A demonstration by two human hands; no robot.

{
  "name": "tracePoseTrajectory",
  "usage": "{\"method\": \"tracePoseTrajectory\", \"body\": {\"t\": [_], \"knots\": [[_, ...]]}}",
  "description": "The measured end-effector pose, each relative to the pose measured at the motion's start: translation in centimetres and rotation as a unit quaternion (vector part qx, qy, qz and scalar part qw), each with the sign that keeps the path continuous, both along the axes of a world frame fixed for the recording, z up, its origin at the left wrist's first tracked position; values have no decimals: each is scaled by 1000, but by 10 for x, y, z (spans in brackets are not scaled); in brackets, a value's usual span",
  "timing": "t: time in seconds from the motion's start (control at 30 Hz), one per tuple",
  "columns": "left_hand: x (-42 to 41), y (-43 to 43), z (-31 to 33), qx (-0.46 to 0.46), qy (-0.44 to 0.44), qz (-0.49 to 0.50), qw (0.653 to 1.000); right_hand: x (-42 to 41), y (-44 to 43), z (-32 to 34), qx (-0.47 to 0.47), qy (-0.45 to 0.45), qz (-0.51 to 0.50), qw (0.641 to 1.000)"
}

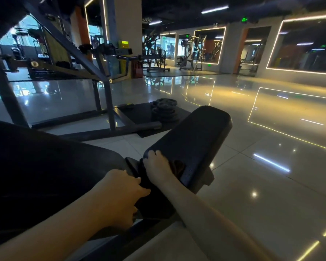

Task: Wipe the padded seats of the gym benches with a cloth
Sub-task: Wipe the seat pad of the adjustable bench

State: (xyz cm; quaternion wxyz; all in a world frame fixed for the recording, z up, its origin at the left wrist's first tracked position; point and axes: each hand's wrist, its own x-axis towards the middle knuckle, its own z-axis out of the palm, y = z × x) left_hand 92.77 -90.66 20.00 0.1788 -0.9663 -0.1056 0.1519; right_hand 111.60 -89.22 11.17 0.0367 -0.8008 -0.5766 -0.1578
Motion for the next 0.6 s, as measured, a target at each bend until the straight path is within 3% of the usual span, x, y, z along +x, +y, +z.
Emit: {"method": "tracePoseTrajectory", "body": {"t": [0.13,0.37,0.6], "knots": [[0,1,1,-2,-2,-1,1000,10,0,7,-17,-65,45,997],[-2,5,-2,-2,-14,-12,1000,121,-35,97,98,-136,-160,973],[0,4,1,-4,-5,-25,1000,173,-38,125,205,-49,-298,931]]}}
